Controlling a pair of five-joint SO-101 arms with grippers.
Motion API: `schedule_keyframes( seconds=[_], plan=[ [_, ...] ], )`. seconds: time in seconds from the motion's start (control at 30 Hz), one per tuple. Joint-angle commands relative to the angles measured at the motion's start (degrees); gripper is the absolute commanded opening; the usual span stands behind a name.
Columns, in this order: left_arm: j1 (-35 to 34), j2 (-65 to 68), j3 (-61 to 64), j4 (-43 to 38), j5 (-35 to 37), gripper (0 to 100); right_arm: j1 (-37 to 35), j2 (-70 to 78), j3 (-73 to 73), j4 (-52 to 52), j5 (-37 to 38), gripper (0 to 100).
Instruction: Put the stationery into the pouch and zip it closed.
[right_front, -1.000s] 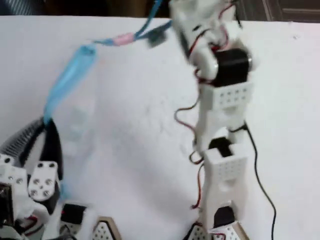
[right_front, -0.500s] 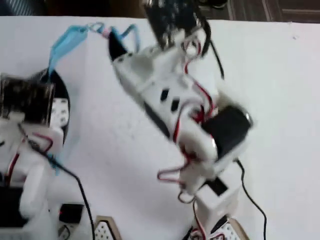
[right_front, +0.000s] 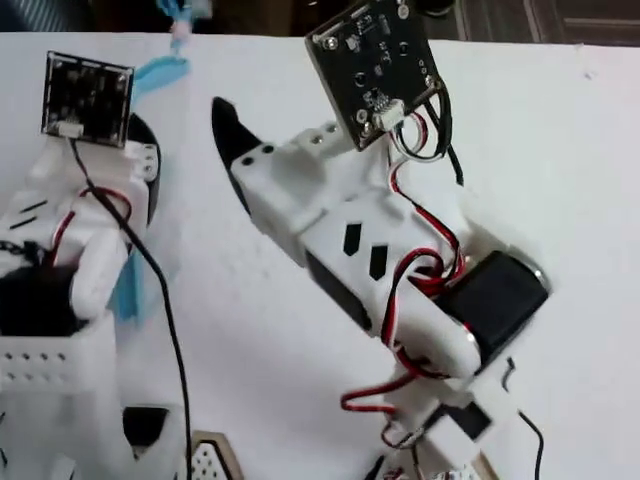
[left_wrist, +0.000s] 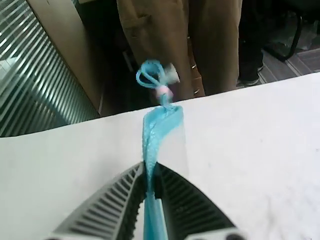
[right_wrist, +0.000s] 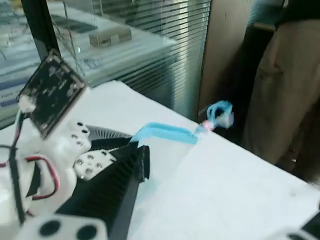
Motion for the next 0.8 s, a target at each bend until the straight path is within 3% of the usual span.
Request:
schedule_keyframes(
  seconds=[0.0, 0.1, 0.2, 0.33, 0.47, 0.6, 0.77],
  plan=[
    [1.9, 0.8, -0.7, -1.8, -0.2, 2, 3.7, -6.7, 6.9, 1.1, -0.5, 50.1],
    [4.7, 1.9, -0.3, -1.4, -2.4, 3, 10.4, -10.2, 12.2, 1.1, -1.1, 50.1],
    [9.7, 4.1, -0.4, 0.5, -5.5, 4, 17.3, -13.3, 18.7, 1.1, -6.7, 50.1],
    [15.6, 7.6, -0.4, 3.9, -5.8, 15, 24.0, -17.3, 26.4, 1.0, -8.1, 50.1],
    [17.9, 10.3, -0.7, 6.3, -5.1, 24, 27.2, -20.0, 31.8, 1.0, -8.1, 50.1],
    [17.8, 10.5, -1.1, 9.1, 6.2, 35, 28.8, -21.3, 36.0, 1.0, -8.1, 50.1],
    [17.5, 10.2, -5.2, 14.4, 6.3, 35, 28.8, -20.9, 38.4, 1.0, -8.1, 50.1]
  ],
)
